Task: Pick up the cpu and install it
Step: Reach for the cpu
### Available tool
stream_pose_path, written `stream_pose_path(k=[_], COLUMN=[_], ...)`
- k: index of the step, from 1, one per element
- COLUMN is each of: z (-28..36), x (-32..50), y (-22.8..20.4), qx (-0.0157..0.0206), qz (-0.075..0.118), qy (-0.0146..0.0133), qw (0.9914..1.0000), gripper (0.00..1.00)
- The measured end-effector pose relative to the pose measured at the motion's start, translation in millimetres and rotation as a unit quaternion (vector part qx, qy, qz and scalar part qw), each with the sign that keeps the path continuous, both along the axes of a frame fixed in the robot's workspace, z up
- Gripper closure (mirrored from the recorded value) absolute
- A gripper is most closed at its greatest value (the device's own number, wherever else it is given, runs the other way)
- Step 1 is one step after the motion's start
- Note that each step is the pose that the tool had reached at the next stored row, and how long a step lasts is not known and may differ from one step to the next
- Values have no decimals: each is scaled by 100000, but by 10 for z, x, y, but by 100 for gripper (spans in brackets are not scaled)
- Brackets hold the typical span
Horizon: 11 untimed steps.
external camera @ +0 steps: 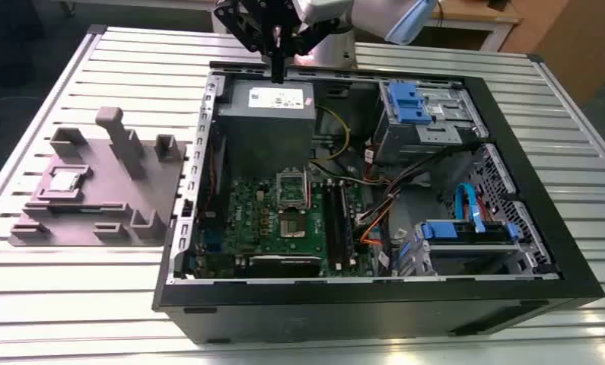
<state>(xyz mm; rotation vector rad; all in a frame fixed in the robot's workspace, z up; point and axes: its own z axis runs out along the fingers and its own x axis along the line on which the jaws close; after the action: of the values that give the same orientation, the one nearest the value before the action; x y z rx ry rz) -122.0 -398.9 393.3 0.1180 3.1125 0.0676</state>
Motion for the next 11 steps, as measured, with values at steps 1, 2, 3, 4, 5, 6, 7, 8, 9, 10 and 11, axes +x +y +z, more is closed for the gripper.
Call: stream_pose_path(k=[1, 2, 3, 4, 5, 6, 7, 8, 9, 10, 11], z=[0, 0, 0, 0, 0, 0, 0, 0, 0, 0, 0], x=[0, 0, -3, -4, -6, -8, -10, -13, -15, -17, -50], y=[0, 0, 0, 0, 0, 0, 0, 0, 0, 0, 0], qx=[2, 0, 2, 1, 1, 1, 3, 2, 5, 4, 1], qz=[-1, -1, 1, -1, -4, -3, -2, -3, -2, 2, 0], qy=[-1, 1, -1, -2, -2, -2, -2, 1, -3, -4, 1], qw=[100000, 100000, 100000, 100000, 100000, 100000, 100000, 100000, 100000, 100000, 100000], gripper=[90, 90, 90, 90, 90, 90, 90, 90, 90, 90, 90])
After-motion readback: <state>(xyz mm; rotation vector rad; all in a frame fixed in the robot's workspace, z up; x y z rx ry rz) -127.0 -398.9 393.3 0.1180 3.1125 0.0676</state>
